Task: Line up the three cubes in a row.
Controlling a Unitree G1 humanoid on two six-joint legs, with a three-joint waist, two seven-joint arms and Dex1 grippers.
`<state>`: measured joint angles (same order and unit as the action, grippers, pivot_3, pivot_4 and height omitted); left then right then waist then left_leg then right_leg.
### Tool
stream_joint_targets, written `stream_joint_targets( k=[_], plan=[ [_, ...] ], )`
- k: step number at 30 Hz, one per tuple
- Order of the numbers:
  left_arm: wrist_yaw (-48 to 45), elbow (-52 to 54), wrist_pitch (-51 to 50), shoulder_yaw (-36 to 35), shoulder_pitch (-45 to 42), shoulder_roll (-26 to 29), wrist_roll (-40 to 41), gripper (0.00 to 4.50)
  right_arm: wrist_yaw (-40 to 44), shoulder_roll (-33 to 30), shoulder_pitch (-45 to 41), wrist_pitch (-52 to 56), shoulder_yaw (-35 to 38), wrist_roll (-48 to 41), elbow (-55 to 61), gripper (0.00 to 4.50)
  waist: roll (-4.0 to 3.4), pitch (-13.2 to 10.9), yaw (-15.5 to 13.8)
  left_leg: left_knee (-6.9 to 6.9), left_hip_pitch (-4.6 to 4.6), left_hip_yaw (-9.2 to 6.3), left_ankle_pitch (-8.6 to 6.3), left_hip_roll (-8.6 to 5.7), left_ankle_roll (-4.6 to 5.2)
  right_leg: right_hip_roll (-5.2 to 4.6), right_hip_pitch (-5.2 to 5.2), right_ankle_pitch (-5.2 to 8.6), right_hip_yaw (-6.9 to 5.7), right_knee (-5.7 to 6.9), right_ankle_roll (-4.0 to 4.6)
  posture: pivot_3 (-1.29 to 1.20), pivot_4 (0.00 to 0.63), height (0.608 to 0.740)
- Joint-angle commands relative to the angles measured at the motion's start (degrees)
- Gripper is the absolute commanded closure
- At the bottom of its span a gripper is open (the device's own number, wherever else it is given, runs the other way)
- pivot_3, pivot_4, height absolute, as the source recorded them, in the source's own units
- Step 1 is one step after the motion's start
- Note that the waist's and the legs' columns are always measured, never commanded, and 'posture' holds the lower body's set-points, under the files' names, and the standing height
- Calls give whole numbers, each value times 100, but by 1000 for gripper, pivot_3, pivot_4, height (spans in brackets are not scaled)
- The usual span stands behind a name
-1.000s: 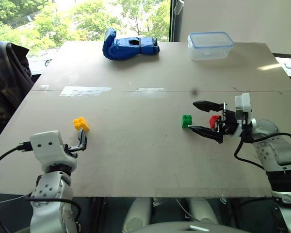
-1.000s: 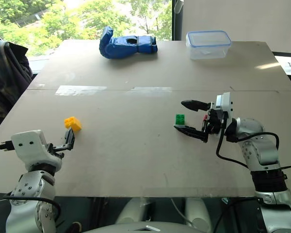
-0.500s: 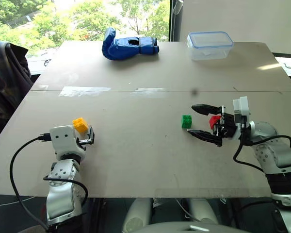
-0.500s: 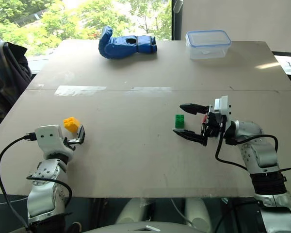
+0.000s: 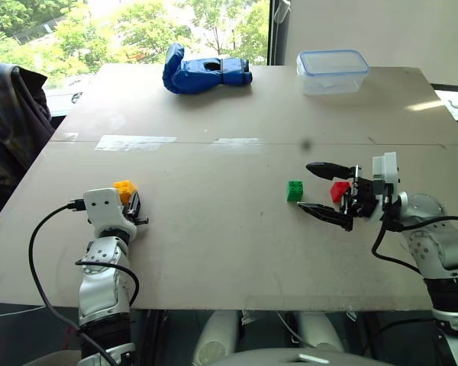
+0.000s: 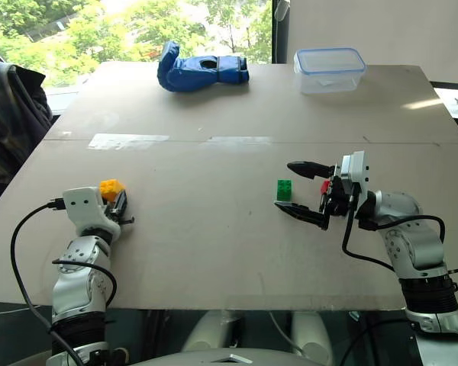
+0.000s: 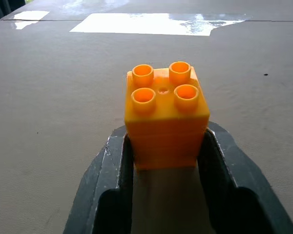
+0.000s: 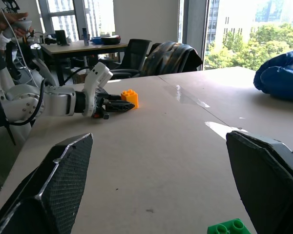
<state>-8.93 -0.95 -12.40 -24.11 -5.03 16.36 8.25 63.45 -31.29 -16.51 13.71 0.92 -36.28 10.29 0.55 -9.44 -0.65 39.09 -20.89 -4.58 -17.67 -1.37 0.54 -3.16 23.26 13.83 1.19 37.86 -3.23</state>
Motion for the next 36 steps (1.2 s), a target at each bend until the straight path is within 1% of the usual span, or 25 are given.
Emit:
stream_joint_targets(
  k=[1, 4, 7, 10, 12, 13, 15, 18, 23, 28, 33, 36],
  plan=[
    [-32, -61, 100, 40, -34, 69, 85, 3247, -18, -74, -5, 23, 166, -71, 270, 0, 0, 0, 0, 0, 0, 0, 0, 0, 0, 0, 0, 0, 0, 0, 0, 0, 150, 740],
    [-237, -23, 168, 131, -124, 128, 187, 3247, -31, -102, 3, 38, 195, -99, 311, 0, 0, 0, -10, 0, 0, -2, 0, 0, 0, -2, 0, 0, -1, 1, 0, 0, 150, 740],
    [-752, 31, 146, 349, -269, 280, 364, 3247, -62, -112, 36, 67, 239, -135, 371, 0, 1, 0, -18, 0, -3, -3, 0, 0, 0, -2, 0, 0, -4, 0, 0, 0, 150, 740],
    [-2081, 101, 379, 982, -454, 681, 588, 3247, -78, -144, 144, 35, 334, -133, 405, 0, 1, -1, -18, 1, -13, -11, 9, -2, -15, -2, 1, 0, -14, -5, 0, 0, 150, 740],
    [-2987, -85, 408, 1406, -725, 939, 742, 3247, -92, -157, 237, 12, 411, -128, 402, 0, 1, -1, -8, 1, -16, -12, 10, -3, -18, -2, 2, 0, -14, -8, 0, 0, 150, 740],
    [-3426, -309, 496, 1658, -939, 1085, 697, 3247, -86, -171, 307, -10, 451, -107, 391, 0, 1, -1, -10, 1, -16, -10, 10, -3, -18, -2, 3, 0, -13, -9, 0, 0, 150, 740],
    [-3937, -986, 745, 2057, -1506, 1276, 443, 3247, -57, -205, 444, -105, 498, -21, 339, 0, -1, -2, -3, 1, -19, -14, 11, -4, -18, 1, 4, 0, -17, -11, 0, 0, 150, 740],
    [-4679, -1971, 1282, 2457, -2300, 1322, 300, 3247, -85, -204, 640, -237, 576, 45, 276, 0, -2, -2, 6, 0, -19, -13, 10, -11, -17, 6, 4, 0, -18, -10, 0, 0, 150, 740],
    [-6343, -3432, 2084, 2858, -3250, 1124, 434, 3247, -179, -217, 1094, -480, 730, 218, 356, 0, -1, -2, 80, 0, -30, -8, 11, -26, -17, 9, 14, 1, -16, -13, -1, 0, 150, 740],
    [-7432, -4887, 2801, 2931, -3984, 853, 356, 3247, -335, -252, 1516, -561, 829, 287, 681, 0, 1, -4, 158, 12, -53, -10, 10, -29, -14, 9, 32, 0, -18, -7, -2, 0, 150, 740],
    [-8079, -5977, 3426, 3065, -4540, 671, 37, 3247, -616, -207, 1835, -450, 947, 164, 1106, 0, 2, -4, 156, 16, -54, -14, 1, -29, 4, 15, 34, 0, -19, 3, -3, 0, 150, 740],
    [-7919, -6444, 3813, 3152, -4768, 598, -280, 3247, -729, -201, 1988, -428, 981, 136, 1266, 0, 3, -5, 149, 20, -61, -21, 0, -31, 6, 15, 34, 1, -24, 0, -3, 0, 150, 740]
  ],
)
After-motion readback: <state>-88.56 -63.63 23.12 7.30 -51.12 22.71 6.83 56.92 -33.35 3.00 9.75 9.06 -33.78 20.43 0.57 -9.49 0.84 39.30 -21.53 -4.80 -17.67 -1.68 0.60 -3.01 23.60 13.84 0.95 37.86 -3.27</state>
